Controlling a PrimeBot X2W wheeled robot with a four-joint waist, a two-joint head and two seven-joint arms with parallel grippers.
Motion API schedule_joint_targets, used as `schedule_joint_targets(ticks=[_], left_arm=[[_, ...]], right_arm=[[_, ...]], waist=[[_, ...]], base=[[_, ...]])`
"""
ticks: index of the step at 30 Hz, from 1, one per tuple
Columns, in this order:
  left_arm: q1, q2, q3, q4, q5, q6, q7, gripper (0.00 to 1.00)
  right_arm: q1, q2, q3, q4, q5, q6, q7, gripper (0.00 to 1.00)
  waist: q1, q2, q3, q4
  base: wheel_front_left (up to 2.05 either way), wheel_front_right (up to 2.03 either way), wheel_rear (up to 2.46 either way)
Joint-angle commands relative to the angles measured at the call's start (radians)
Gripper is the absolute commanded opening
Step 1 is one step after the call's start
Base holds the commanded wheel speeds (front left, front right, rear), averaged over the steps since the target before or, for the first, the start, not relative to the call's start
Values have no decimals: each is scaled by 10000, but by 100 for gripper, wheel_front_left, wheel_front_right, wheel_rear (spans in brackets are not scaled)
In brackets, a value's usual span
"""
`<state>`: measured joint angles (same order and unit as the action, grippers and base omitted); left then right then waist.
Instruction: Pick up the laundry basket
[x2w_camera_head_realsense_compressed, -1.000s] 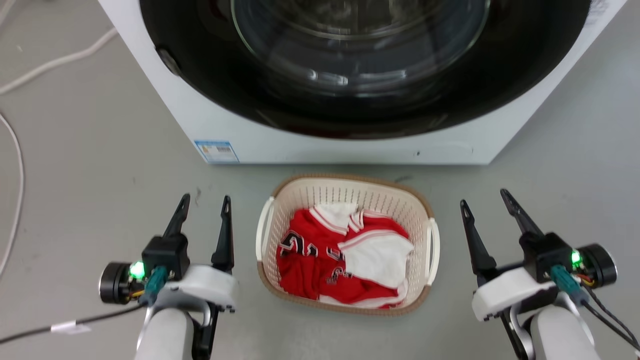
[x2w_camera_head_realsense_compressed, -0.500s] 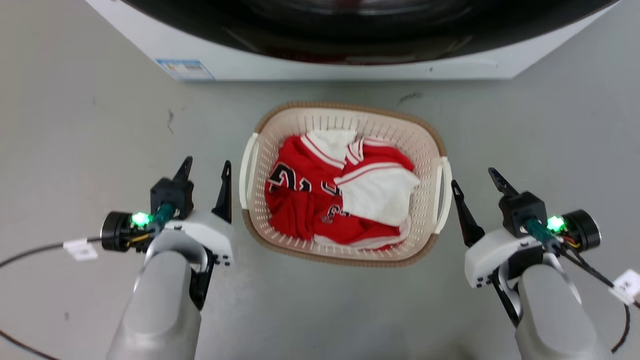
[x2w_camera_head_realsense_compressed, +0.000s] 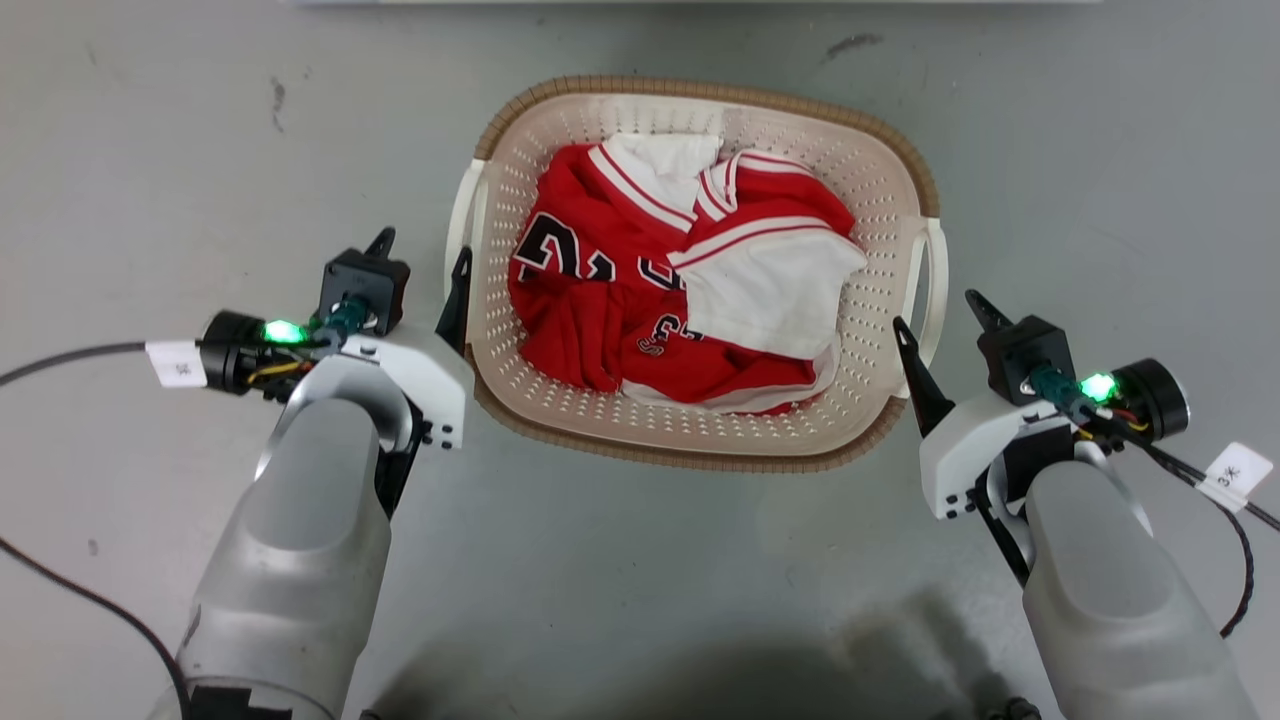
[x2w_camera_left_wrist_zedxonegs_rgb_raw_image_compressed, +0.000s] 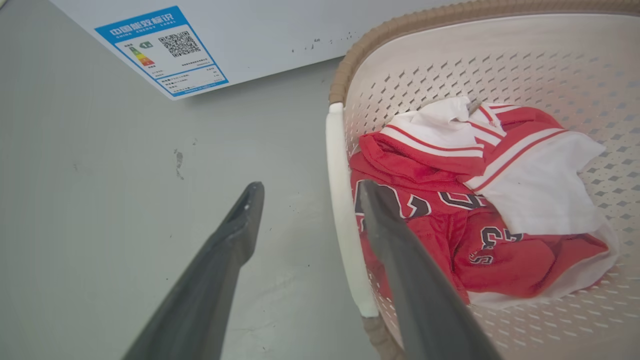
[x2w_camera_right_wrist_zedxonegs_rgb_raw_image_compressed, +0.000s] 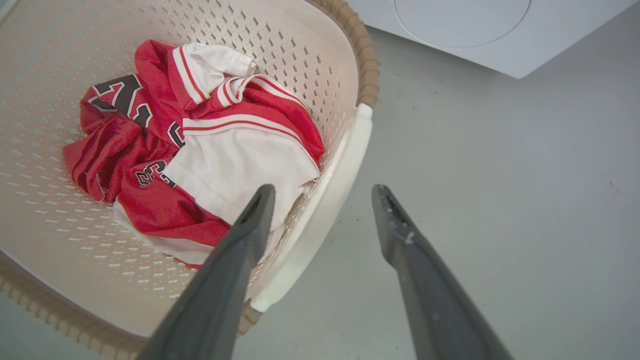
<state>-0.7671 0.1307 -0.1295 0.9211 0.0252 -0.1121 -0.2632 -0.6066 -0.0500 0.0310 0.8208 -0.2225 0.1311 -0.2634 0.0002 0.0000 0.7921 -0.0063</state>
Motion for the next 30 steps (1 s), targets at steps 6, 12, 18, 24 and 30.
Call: schedule_joint_targets(ticks=[6,12,18,24,30], left_arm=[[-745,75,-292,826,-9,-76,-24,100],[-1127,118,-554,1523,-23,-105,-24,100],[-1523,111,-790,2017,-77,-133,-24,100],[-1821,82,-971,2199,-115,-147,-24,100],[-2024,117,-1152,2336,-94,-108,-24,0]], right_arm=[[-656,-4,142,483,136,-7,-21,100],[-1065,-4,327,879,260,-7,-21,100],[-1420,-4,399,1239,339,-7,-21,100],[-1639,-16,347,1494,395,-11,-18,100],[-1816,-38,278,1539,259,-16,-19,0]], waist=[[-2,0,666,-97],[-2,0,1015,-153],[-2,0,1300,-171],[-2,0,1465,-173],[-2,0,1495,-176]], base=[[0,0,0],[0,0,0],[0,0,0],[0,0,0],[0,0,0]])
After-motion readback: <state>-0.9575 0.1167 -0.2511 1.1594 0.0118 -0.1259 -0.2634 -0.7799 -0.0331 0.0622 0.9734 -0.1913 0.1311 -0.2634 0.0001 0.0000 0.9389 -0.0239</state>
